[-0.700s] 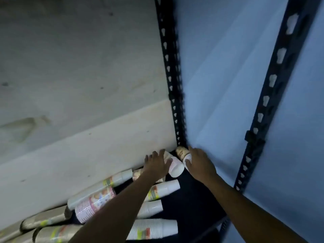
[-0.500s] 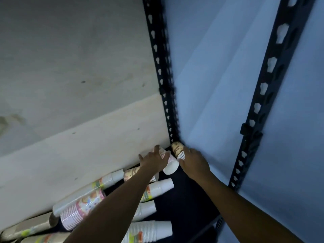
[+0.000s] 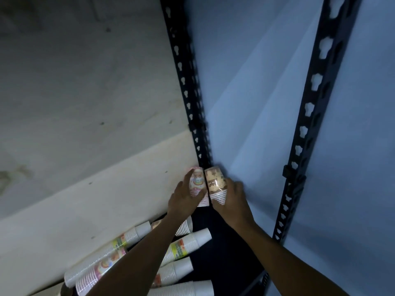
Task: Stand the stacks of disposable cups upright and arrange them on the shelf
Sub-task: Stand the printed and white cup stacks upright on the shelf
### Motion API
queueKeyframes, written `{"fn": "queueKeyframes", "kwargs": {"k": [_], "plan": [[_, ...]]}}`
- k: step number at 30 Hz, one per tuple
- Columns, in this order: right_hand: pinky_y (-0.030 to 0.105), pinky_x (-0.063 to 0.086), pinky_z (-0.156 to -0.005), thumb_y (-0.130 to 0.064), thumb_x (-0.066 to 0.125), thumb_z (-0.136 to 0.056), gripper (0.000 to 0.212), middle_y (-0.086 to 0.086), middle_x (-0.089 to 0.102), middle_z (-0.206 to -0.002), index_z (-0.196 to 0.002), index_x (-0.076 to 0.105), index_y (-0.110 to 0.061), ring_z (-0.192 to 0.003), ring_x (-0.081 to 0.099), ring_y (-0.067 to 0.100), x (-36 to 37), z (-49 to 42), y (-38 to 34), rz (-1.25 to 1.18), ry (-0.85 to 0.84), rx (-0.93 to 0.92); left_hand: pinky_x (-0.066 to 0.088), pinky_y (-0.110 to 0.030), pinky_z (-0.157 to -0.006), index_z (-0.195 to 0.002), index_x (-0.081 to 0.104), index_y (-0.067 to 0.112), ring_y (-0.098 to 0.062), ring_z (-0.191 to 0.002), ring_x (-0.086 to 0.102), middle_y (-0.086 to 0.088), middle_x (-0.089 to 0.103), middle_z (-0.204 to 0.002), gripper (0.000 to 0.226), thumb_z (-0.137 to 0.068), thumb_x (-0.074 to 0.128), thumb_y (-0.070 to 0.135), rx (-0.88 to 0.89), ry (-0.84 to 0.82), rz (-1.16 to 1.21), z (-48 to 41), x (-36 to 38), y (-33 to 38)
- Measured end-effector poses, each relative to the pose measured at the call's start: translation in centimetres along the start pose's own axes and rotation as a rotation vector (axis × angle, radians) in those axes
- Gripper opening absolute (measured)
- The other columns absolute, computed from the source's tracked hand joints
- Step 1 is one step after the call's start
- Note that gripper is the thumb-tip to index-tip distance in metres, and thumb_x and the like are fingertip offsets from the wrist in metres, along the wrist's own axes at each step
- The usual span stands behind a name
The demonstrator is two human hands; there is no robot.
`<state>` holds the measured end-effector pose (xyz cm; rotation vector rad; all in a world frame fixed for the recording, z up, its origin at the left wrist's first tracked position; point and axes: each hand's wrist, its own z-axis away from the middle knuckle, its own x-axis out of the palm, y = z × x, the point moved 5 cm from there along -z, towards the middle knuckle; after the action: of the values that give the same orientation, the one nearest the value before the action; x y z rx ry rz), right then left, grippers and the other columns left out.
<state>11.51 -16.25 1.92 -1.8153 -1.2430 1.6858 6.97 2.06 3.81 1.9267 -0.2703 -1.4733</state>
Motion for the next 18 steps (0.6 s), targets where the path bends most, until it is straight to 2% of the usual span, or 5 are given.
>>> {"fn": "queueKeyframes", "kwargs": {"k": [4,7,10,15,18], "plan": [[0.029,0.056,-0.082,-0.043,0.08,-0.072,0.07,0.002,0.039,-0.119,-0.129,0.052,-0.014,-0.099,0.047,0.0,0.9,0.6,-0.2,-0.187,0.131,-0.055,0.052,-0.043,-0.096,-0.16,0.011,0.038,-0.03,-0.123,0.059,-0.004,0.047,-0.148,0.104,-0.081,0.08,0.042,0.07,0.05,0.106,1.1,0.1,0.1],[0.029,0.054,-0.078,-0.033,0.083,-0.074,0.066,-0.003,0.037,-0.12,-0.129,0.049,-0.017,-0.098,0.058,0.01,2.6,1.1,1.0,-0.2,0.119,-0.081,0.045,-0.03,-0.089,-0.16,0.019,0.015,-0.032,-0.124,0.056,-0.012,0.043,-0.148,0.109,-0.077,0.087,0.025,0.076,0.09,0.113,1.1,1.7,-1.3],[0.032,0.052,-0.081,-0.028,0.083,-0.078,0.07,-0.002,0.04,-0.128,-0.134,0.044,-0.017,-0.109,0.058,0.018,3.9,0.9,2.5,-0.173,0.113,-0.092,0.046,-0.03,-0.087,-0.158,0.024,0.005,-0.028,-0.12,0.052,-0.017,0.044,-0.14,0.112,-0.07,0.091,0.02,0.171,0.163,0.019,0.5,3.0,-2.7],[0.033,0.048,-0.092,-0.03,0.081,-0.08,0.072,0.005,0.05,-0.133,-0.139,0.043,-0.015,-0.12,0.055,0.021,5.3,-0.5,5.2,-0.152,0.076,-0.076,0.052,-0.043,-0.09,-0.14,0.041,0.002,-0.025,-0.114,0.043,-0.016,0.045,-0.124,0.095,-0.063,0.092,0.022,0.168,0.183,-0.016,-1.4,4.7,-3.8],[0.032,0.048,-0.088,-0.035,0.083,-0.078,0.07,0.004,0.052,-0.129,-0.134,0.045,-0.016,-0.115,0.058,0.021,5.9,-1.3,6.6,-0.113,0.062,-0.09,0.045,-0.033,-0.086,-0.13,0.043,0.01,-0.026,-0.112,0.051,-0.01,0.046,-0.124,0.091,-0.059,0.096,0.029,0.065,0.057,-0.072,-2.2,4.5,-4.0]]}}
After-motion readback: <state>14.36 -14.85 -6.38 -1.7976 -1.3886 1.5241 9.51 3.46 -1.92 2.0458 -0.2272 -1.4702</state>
